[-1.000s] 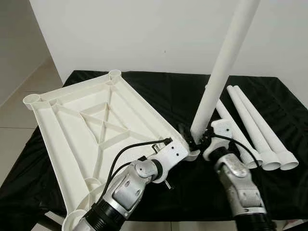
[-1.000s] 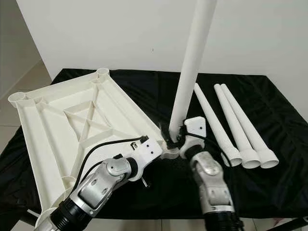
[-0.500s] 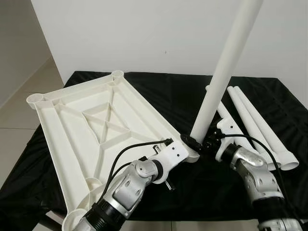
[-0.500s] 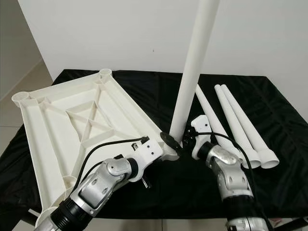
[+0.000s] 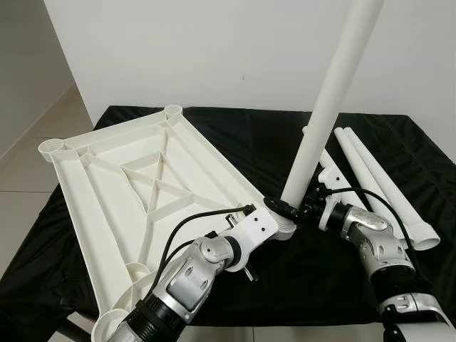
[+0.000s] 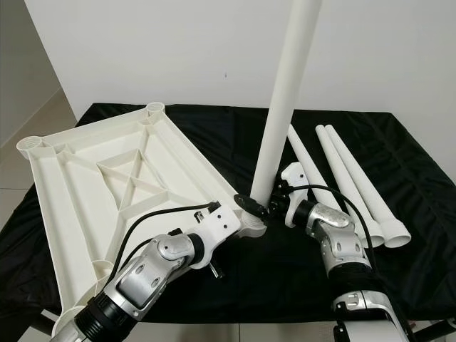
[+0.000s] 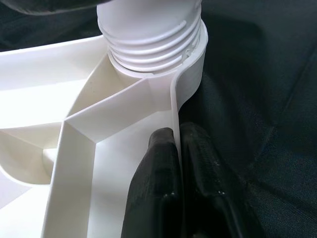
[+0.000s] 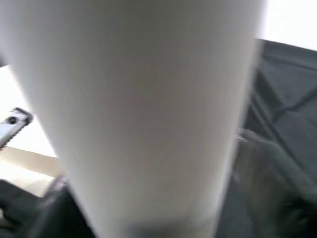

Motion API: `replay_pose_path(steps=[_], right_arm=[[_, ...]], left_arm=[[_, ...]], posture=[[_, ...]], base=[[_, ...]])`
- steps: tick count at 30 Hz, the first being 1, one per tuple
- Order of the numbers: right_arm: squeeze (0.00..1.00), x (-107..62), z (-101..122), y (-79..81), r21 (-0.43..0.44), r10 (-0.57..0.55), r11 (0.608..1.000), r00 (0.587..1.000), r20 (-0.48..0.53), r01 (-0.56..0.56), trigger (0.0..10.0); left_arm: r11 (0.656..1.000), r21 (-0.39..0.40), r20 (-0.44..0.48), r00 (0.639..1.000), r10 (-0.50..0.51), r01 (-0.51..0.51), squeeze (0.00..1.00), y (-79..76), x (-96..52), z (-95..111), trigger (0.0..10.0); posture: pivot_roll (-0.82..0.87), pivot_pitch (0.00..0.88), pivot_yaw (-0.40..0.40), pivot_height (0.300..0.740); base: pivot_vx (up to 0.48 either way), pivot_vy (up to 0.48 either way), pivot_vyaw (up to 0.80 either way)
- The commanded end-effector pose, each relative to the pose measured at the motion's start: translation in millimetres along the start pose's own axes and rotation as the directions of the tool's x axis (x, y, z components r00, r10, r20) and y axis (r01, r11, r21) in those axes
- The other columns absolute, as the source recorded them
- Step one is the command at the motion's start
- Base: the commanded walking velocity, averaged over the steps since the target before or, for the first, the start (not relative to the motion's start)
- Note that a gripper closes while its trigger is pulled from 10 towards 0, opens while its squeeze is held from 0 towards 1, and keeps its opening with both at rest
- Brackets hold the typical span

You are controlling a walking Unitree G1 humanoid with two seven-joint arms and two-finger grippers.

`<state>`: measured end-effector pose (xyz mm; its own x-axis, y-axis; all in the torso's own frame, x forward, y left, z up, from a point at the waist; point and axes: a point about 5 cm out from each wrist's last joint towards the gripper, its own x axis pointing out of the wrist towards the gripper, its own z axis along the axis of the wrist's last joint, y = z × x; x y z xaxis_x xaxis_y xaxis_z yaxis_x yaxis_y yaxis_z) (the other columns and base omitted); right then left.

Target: Building children table

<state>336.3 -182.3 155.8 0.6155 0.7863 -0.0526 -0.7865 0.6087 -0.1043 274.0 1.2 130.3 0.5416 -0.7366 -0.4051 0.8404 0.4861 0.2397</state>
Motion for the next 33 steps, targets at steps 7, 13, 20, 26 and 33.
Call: replay_pose_path(steps=[7, 13, 20, 26, 33], right_arm=[[0.00, -2.2, -2, -0.3, 0.010, 0.017, 1.000, 1.000, 0.011, -0.017, 0.0], [0.00, -3.2, -1, 3.0, 0.015, -0.060, 0.998, 0.997, 0.042, 0.060, 10.0], [0.00, -0.5, 4, 9.2, 0.016, -0.160, 0.987, 0.984, 0.082, 0.159, 10.0], [0.00, 6.4, 7, 19.8, 0.005, -0.269, 0.963, 0.956, 0.121, 0.270, 10.0], [0.00, 15.8, 7, 36.7, 0.018, -0.358, 0.934, 0.927, 0.116, 0.358, 10.0]], left_arm=[[1.000, 0.007, -0.003, 1.000, -0.004, 0.004, 0.00, -1.5, 0.7, -4, 10.0], [1.000, 0.006, -0.004, 1.000, -0.009, 0.009, 0.00, -3.0, 0.9, -4, 10.0], [1.000, 0.004, -0.005, 1.000, -0.008, 0.008, 0.00, -3.2, 1.2, -4, 10.0], [1.000, 0.006, -0.002, 1.000, -0.012, 0.012, 0.00, -4.0, 2.1, -3, 10.0], [1.000, 0.008, -0.002, 1.000, -0.015, 0.015, 0.00, -4.5, 2.4, -4, 10.0]], posture=[[-0.11, 0.039, 0.025, 0.740], [-0.12, 0.043, 0.021, 0.740], [-0.12, 0.043, 0.019, 0.740], [-0.13, 0.045, 0.022, 0.740], [-0.13, 0.043, 0.020, 0.740]], base=[[0.000, 0.000, 0.00], [0.000, 0.000, 0.00], [0.000, 0.000, 0.00], [0.000, 0.000, 0.00], [0.000, 0.000, 0.00]])
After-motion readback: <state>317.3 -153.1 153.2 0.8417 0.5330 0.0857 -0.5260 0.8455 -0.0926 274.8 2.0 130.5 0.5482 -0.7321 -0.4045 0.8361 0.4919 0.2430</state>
